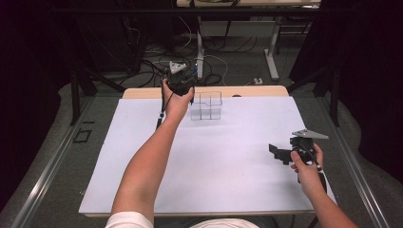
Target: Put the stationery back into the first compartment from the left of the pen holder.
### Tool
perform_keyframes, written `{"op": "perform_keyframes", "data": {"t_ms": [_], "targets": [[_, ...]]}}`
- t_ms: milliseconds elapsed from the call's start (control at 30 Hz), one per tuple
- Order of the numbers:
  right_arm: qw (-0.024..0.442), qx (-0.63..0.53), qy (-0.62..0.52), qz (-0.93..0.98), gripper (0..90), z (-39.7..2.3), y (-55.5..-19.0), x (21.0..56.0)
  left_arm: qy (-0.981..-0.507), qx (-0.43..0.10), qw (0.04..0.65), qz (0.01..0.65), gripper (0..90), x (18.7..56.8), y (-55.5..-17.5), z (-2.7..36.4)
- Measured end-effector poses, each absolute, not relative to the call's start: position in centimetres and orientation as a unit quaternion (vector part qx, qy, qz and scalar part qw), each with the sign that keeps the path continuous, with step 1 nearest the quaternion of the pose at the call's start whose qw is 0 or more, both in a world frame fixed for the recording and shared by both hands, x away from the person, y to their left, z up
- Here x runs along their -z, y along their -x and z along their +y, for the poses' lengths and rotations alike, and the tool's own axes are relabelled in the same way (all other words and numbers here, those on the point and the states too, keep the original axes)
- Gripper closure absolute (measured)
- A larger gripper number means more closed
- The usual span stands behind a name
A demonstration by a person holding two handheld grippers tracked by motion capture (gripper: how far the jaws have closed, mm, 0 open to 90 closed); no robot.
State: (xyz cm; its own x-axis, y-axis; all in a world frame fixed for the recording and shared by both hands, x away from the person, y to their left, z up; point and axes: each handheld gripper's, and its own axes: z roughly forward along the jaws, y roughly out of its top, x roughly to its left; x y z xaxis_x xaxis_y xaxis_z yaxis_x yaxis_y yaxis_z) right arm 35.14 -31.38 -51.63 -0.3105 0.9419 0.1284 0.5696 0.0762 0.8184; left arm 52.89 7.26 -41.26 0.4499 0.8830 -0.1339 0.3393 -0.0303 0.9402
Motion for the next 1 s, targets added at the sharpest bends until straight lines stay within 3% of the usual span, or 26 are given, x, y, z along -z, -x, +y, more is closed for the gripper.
{"op": "perform_keyframes", "data": {"t_ms": [1000], "targets": [[0.212, -0.417, -0.545, 0.696, 6.5, -31.5, -35.2, 51.7, -0.664, -0.278, 0.511, 0.469, 79.9, 42.9, -56.1, 7.0]]}}
